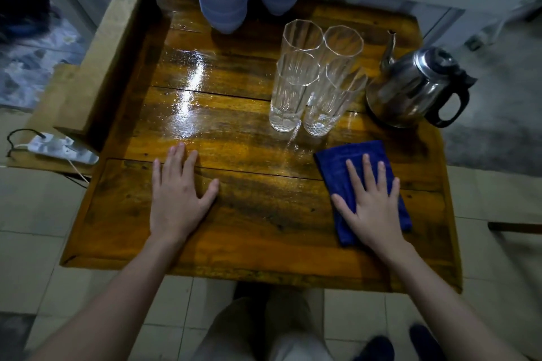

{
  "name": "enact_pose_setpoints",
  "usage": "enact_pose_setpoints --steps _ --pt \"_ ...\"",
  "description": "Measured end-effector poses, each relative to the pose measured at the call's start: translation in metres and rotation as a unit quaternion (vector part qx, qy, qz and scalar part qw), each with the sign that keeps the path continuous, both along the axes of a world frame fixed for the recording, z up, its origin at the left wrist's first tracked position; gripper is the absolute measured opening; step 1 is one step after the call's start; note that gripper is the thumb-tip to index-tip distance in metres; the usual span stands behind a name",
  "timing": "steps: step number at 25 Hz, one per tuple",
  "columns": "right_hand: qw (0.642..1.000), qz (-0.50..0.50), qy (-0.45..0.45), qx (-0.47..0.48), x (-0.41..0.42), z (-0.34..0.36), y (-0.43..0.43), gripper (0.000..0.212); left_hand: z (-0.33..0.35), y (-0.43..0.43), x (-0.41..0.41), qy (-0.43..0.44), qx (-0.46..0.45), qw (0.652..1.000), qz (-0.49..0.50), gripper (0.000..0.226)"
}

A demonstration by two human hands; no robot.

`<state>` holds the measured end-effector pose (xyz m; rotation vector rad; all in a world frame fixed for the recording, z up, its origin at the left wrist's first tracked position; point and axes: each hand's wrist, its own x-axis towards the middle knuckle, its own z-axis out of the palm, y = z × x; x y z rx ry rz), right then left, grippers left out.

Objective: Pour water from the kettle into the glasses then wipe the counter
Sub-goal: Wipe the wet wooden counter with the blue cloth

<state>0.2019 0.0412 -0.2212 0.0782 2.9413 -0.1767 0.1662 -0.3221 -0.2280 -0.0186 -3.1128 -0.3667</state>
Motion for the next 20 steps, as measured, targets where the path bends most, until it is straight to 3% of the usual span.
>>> enact_pose_setpoints --steps 7,12,17,20 --pt "0.997 -0.077 0.007 -0.021 -0.02 -0.008 -0.027 0.089 0.007 0.023 0.004 0.023 -0.012 0.994 -0.107 0.057" --pt "0.99 -0.134 0.012 -0.04 -0.01 -0.006 -0.069 0.098 0.002 0.067 0.009 0.006 0.004 0.994 -0.112 0.055" --pt "0.998 -0.027 0.048 -0.032 0.02 -0.009 -0.076 0.068 0.0 0.06 0.007 0.003 0.014 0.994 -0.112 0.053" --pt "0.989 0.137 0.029 -0.049 0.046 -0.008 -0.035 0.059 -0.001 0.061 0.008 0.001 0.026 0.994 -0.109 0.054"
